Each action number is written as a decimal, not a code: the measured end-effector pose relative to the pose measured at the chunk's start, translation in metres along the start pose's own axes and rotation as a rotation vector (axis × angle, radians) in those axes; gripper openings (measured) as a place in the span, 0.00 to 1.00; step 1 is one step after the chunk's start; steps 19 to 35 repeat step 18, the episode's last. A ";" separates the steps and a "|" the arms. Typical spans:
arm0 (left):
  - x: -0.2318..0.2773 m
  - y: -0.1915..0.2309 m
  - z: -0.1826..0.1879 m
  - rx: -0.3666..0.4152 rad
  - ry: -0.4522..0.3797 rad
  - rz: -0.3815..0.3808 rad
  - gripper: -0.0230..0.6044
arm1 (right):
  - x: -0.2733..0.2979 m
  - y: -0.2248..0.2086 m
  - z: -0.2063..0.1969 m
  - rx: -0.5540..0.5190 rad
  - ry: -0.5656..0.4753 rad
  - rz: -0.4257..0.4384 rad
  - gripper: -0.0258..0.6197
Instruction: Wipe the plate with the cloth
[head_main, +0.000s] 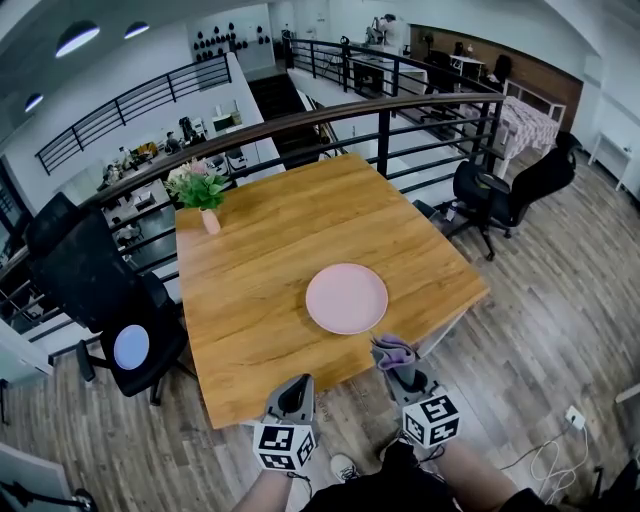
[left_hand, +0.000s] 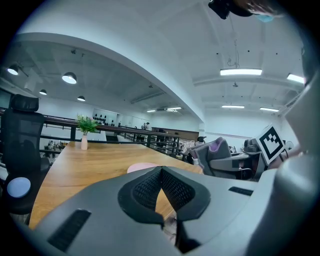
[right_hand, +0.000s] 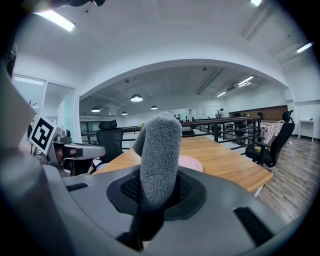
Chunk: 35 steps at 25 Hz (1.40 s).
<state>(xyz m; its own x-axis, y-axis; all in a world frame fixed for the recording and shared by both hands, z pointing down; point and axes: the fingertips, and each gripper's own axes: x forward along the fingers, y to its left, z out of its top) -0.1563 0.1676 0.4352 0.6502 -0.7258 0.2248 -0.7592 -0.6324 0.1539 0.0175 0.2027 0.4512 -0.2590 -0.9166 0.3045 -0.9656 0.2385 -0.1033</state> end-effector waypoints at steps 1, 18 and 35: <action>0.000 0.000 -0.002 -0.001 0.001 0.000 0.07 | -0.001 0.000 -0.001 0.000 0.001 -0.001 0.15; 0.005 0.003 -0.011 -0.009 0.015 -0.012 0.07 | 0.003 -0.001 -0.008 0.013 0.012 -0.008 0.15; 0.005 0.003 -0.011 -0.009 0.015 -0.012 0.07 | 0.003 -0.001 -0.008 0.013 0.012 -0.008 0.15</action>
